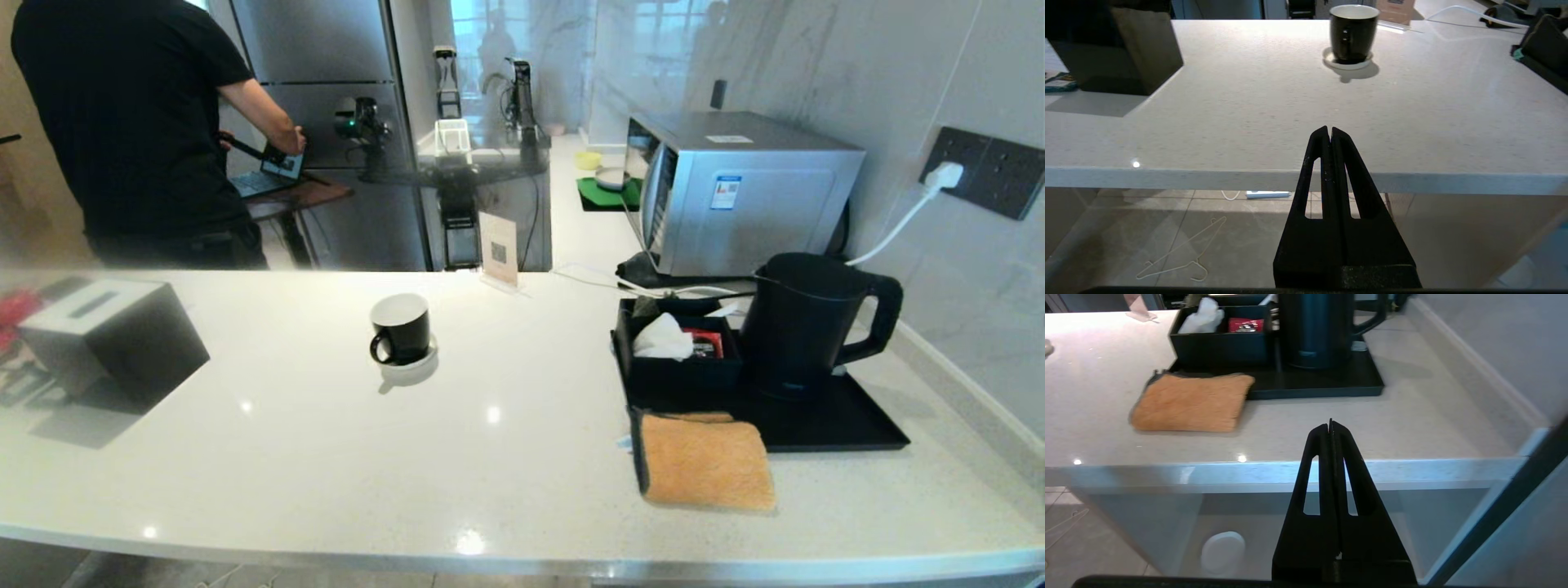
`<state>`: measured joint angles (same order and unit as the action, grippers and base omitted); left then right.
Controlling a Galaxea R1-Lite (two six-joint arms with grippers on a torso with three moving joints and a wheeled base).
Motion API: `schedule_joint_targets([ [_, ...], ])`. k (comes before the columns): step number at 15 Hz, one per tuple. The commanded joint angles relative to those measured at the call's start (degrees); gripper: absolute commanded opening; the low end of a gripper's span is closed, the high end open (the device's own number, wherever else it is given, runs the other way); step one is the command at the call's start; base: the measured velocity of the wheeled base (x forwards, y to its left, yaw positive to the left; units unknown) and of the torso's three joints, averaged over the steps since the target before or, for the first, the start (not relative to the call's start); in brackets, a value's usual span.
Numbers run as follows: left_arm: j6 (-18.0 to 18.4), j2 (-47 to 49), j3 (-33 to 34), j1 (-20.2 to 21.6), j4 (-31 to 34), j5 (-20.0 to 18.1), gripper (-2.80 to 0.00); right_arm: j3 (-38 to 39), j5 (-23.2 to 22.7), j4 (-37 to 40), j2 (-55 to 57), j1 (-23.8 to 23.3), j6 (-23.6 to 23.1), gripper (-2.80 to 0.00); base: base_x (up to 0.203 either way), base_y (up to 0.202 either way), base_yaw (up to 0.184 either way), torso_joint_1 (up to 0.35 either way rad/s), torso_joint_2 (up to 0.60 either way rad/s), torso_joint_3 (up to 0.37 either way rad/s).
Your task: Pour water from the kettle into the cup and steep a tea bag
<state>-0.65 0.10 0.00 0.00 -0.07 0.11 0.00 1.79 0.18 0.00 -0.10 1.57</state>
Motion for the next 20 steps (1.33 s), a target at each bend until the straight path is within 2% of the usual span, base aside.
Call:
schedule_joint_targets([
  [1, -0.40, 0.08, 0.00, 0.00, -0.02, 0.06, -2.80, 0.00, 0.05, -0.01, 0.00, 0.10, 0.01, -2.80, 0.000, -0.112, 0.001, 0.002, 0.00, 0.002],
  [15, -0.58, -0.01, 0.00, 0.00, 0.07, 0.59, -2.80, 0.00, -0.03, -0.01, 0.00, 0.01, 0.01, -2.80, 0.000, -0.004, 0.000, 0.000, 0.00, 0.000],
  [19, -0.58, 0.08, 0.00, 0.00, 0.07, 0.59, -2.80, 0.00, 0.03, 0.11, 0.00, 0.01, -0.94, -2.80, 0.000, 0.000, 0.000, 0.000, 0.00, 0.000],
  [20, -0.58, 0.07, 0.00, 0.00, 0.07, 0.59, -2.80, 0.00, -0.02, 0.16, 0.00, 0.01, -2.72, -2.80, 0.000, 0.000, 0.000, 0.000, 0.00, 0.000],
])
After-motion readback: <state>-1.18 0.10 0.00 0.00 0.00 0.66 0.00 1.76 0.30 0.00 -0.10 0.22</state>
